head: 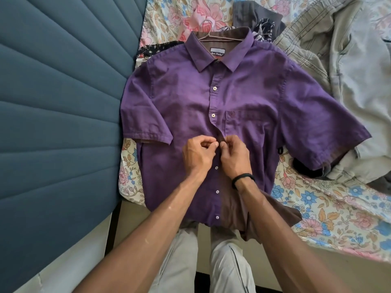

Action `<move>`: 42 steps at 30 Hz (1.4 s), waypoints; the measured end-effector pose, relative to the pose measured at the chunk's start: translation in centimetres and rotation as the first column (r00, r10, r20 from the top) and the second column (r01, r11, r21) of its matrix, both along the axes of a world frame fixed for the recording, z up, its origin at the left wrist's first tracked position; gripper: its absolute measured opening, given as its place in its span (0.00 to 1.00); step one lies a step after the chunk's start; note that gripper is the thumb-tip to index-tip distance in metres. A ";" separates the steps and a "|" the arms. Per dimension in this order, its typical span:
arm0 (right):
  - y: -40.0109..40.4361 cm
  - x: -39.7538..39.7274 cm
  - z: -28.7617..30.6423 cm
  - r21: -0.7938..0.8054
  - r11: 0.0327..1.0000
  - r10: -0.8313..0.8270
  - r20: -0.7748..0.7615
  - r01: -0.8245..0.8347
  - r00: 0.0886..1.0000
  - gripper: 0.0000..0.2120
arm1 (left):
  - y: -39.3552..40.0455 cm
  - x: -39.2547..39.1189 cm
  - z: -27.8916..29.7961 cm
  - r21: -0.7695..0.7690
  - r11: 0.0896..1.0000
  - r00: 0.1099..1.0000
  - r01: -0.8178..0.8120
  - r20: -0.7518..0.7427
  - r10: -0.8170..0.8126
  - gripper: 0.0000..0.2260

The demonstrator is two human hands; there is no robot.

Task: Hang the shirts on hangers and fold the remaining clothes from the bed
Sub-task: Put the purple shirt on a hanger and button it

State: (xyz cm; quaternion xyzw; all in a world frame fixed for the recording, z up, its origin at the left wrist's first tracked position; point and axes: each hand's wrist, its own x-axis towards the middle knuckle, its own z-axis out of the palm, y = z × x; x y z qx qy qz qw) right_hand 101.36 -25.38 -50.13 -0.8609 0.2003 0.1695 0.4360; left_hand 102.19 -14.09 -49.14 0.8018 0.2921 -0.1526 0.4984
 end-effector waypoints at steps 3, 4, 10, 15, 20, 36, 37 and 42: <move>0.2 0.1 0.5 0.232 0.956 -0.160 -0.099 0.180 0.982 0.03 | 0.1 -0.2 0.4 -0.074 0.994 0.996 -0.084 -0.039 0.081 0.03; 0.2 0.0 0.7 0.255 0.946 -0.182 -0.104 0.203 0.978 0.03 | 0.2 -0.3 0.4 -0.090 0.990 0.994 -0.107 -0.044 0.104 0.03; 0.6 -0.5 1.5 0.013 0.995 -0.097 0.043 0.096 0.994 0.01 | 0.3 -1.0 0.2 -0.114 0.989 0.996 -0.092 -0.020 0.090 0.03; 1.0 -0.5 1.3 -0.070 0.997 -0.028 0.111 0.036 0.993 0.02 | 0.0 -1.2 -0.4 -0.127 0.984 0.992 -0.127 -0.021 0.125 0.04; 0.3 -0.4 0.6 -0.011 1.000 -0.027 0.059 0.028 0.998 0.03 | -0.1 -1.1 -1.0 -0.163 0.971 0.984 -0.175 -0.063 0.167 0.05; 0.9 -0.9 1.5 0.138 0.970 -0.198 -0.023 0.199 0.980 0.07 | 0.4 -0.9 -1.3 -0.168 0.981 0.994 -0.097 -0.073 0.086 0.11; 0.7 -1.0 1.4 0.170 0.962 -0.209 -0.047 0.214 0.977 0.07 | 0.5 -0.7 -1.3 -0.175 0.981 0.995 -0.081 -0.073 0.069 0.07; -0.4 -0.6 1.3 0.519 0.733 -0.279 -0.361 0.440 0.890 0.04 | 1.2 0.1 -1.2 -0.260 0.964 0.996 -0.054 -0.077 0.035 0.04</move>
